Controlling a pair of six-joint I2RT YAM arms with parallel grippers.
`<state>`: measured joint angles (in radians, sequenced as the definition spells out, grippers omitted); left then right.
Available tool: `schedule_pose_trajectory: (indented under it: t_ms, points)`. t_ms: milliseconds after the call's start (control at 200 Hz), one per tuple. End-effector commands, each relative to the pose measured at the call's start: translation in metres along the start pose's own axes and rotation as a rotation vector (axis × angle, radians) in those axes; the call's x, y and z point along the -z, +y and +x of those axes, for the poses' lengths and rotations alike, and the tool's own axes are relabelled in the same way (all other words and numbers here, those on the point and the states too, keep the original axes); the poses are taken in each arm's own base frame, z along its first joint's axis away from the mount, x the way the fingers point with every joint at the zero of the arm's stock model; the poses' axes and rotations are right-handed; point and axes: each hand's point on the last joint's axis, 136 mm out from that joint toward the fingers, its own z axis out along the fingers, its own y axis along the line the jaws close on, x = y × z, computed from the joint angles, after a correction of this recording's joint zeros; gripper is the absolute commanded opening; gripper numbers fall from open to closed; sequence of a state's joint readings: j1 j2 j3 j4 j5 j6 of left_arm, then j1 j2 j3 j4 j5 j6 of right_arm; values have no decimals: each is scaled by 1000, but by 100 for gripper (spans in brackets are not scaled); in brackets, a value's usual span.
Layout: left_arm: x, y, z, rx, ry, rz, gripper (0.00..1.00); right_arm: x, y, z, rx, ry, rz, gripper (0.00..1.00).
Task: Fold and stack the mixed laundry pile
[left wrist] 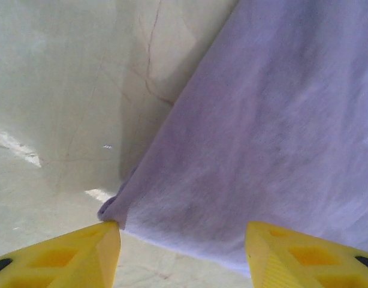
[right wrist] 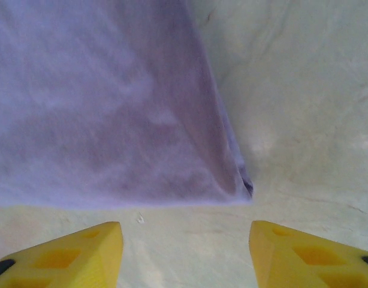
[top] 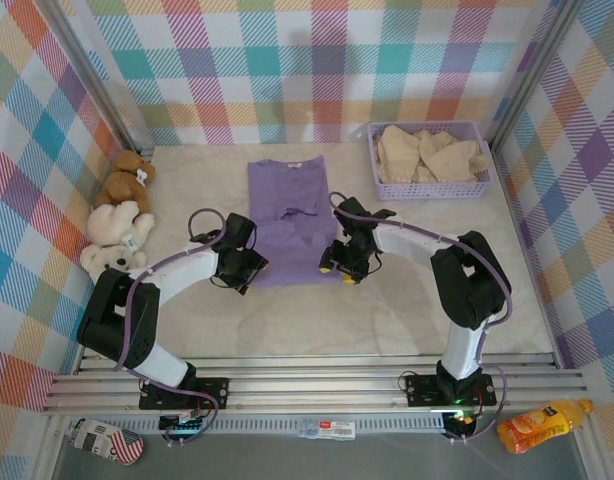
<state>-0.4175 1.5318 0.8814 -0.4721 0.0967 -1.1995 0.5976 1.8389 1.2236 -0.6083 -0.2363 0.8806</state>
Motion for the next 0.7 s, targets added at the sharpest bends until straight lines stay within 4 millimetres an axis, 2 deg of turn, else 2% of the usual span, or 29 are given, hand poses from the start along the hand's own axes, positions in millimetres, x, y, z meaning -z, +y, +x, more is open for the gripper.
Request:
schedule_pose_trajectory:
  t_ms: [0, 125, 265, 490, 545, 670, 695]
  points:
    - [1, -2, -10, 91, -83, -1, 57, -10, 9, -12, -115, -30, -15, 56]
    - [-10, 14, -7, 107, -80, -59, 55, -20, -1, -15, -151, -32, 21, 53]
    - [-16, 25, 0, 100, -89, -90, 55, -28, -2, -17, -161, -32, 29, 51]
    - [-37, 31, 4, 80, -67, -141, 49, -31, 4, -29, -119, -56, 37, 24]
    - [-42, 35, 5, 71, -64, -162, 38, -32, 3, -30, -103, -59, 47, 19]
    - [-47, 39, 5, 46, -59, -185, 2, -32, 2, -29, -9, -41, 68, 1]
    - [-45, 39, 6, 29, -58, -191, 0, -31, 1, -28, 15, -36, 72, 0]
